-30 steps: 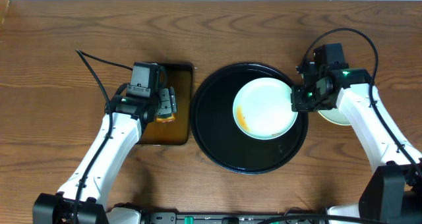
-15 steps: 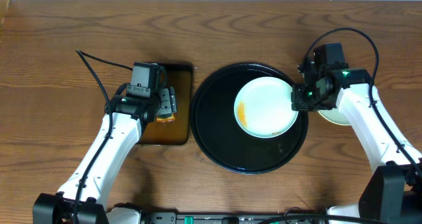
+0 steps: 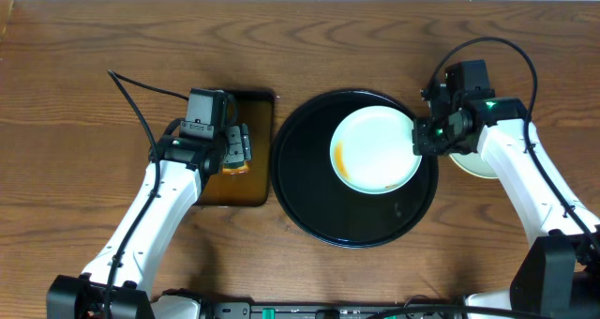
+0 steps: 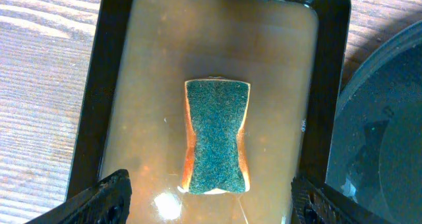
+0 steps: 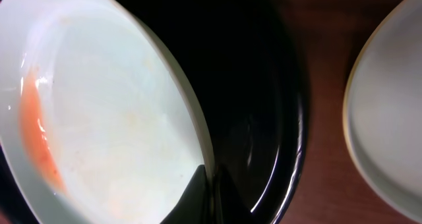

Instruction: Clean dirty plates on tray and stack at the side

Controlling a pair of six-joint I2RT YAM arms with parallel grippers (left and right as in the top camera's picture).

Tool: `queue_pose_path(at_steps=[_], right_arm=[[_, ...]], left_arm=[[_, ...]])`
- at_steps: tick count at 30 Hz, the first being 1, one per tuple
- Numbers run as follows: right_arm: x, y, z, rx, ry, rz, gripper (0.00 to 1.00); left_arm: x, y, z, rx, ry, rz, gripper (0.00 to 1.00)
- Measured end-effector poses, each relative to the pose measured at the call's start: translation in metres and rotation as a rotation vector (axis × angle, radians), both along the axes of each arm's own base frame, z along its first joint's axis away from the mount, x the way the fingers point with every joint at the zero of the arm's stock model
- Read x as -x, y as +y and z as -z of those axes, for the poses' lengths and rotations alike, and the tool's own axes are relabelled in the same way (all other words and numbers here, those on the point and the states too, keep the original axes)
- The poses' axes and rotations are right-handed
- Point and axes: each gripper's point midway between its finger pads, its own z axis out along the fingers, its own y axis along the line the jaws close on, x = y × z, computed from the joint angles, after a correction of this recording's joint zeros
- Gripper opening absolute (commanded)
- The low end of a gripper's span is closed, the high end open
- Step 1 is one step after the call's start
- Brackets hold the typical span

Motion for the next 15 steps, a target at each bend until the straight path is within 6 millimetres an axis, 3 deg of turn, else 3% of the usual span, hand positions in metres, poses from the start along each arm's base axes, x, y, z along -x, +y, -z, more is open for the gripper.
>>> queue_pose_path(at_steps=[6, 15], right_arm=[[-0.013, -0.01, -0.009, 0.089, -0.082, 0.006, 0.01], [-0.017, 0.003, -0.065, 0.376, -0.331, -0.11, 0.01]], left_arm=[[0.0, 0.0, 0.0, 0.0, 0.0, 0.0, 0.79], [0.0, 0.0, 0.0, 0.0, 0.0, 0.0, 0.79]])
